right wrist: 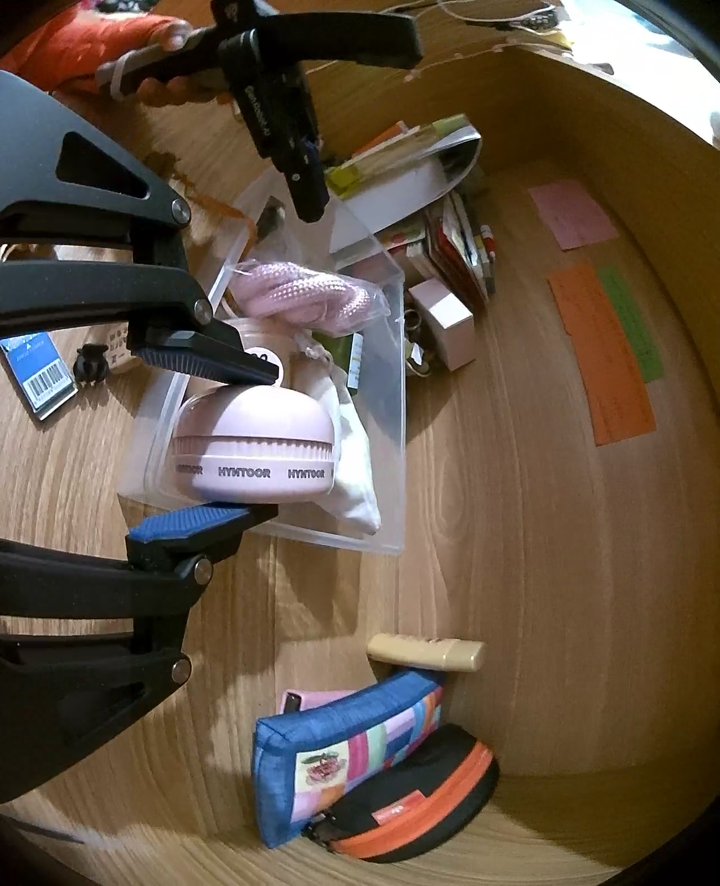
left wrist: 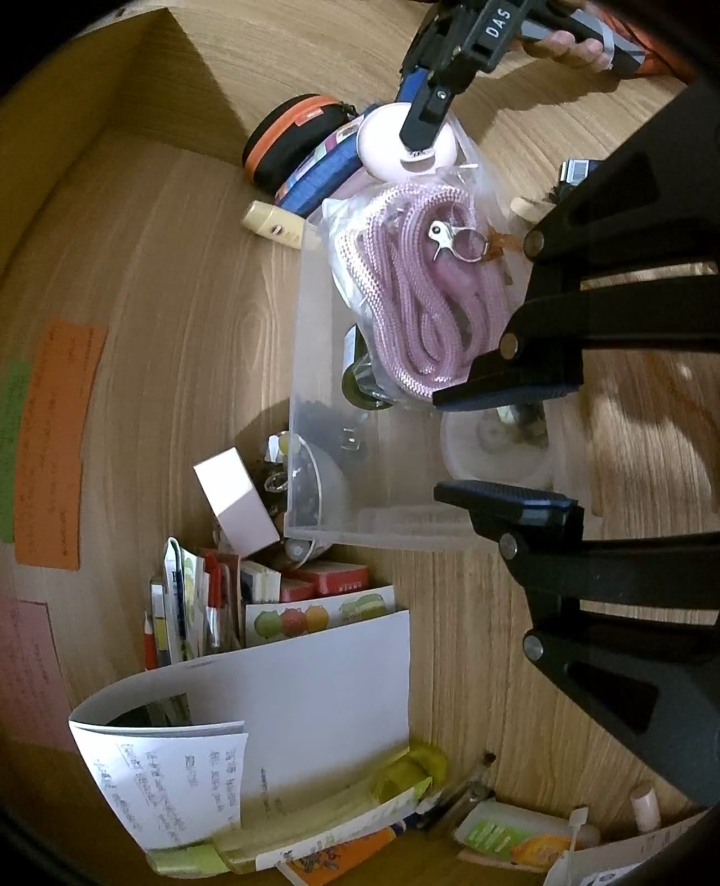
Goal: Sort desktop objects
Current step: 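Lower the headphone into the bin with right gripper while left drops the cube in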
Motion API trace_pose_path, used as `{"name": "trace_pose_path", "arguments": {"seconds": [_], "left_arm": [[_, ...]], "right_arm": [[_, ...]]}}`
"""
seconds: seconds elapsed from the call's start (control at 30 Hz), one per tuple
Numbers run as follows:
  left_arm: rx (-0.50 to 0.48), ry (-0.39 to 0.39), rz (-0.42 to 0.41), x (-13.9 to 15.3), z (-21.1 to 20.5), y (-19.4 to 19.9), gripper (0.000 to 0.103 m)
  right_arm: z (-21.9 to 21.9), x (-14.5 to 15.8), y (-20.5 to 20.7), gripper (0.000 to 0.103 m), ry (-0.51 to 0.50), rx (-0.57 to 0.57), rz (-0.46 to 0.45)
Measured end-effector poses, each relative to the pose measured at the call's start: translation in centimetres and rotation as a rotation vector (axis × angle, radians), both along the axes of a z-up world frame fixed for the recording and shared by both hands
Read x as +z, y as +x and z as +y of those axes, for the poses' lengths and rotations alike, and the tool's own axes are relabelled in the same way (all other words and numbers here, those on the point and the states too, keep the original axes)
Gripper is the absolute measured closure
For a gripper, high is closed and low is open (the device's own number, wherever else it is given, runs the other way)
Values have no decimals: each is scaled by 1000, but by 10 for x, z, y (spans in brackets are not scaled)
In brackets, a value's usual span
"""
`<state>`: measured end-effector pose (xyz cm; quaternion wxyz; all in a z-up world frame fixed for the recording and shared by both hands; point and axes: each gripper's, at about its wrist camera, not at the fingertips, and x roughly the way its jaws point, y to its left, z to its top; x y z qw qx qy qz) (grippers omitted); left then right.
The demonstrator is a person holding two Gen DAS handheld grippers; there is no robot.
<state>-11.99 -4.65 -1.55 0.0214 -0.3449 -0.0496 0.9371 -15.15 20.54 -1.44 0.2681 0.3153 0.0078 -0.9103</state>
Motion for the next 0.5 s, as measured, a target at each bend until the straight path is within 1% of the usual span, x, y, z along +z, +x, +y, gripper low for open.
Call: {"name": "trace_pose_path", "arguments": {"seconds": [0.13, 0.17, 0.2, 0.23, 0.27, 0.3, 0.33, 0.37, 0.43, 0.47, 0.5], "left_arm": [[-4, -10, -1, 1, 3, 0, 79], [-4, -12, -1, 1, 3, 1, 79], [-4, -12, 0, 2, 3, 1, 78], [-3, -13, 0, 2, 3, 1, 74], [-1, -13, 3, 3, 3, 2, 71], [2, -17, 7, 4, 4, 4, 64], [7, -22, 14, 6, 4, 5, 56], [9, -24, 22, 7, 5, 7, 51], [11, -29, 40, 12, 6, 11, 46], [12, -33, 48, 14, 7, 13, 44], [14, -37, 56, 16, 8, 15, 41]], "right_arm": [[-4, 3, 6, 63, 20, 9, 41], [-5, 4, 7, 61, 22, 11, 47], [-5, 4, 9, 58, 26, 12, 55], [-6, 5, 10, 53, 31, 8, 65], [-6, 6, 11, 50, 37, 2, 75], [-7, 7, 12, 47, 41, -3, 84], [-7, 8, 14, 47, 41, -5, 92], [-7, 10, 15, 47, 41, -5, 98], [-7, 14, 19, 44, 43, -7, 114], [-7, 16, 21, 42, 42, -9, 123], [-6, 18, 22, 38, 41, -12, 132]]}}
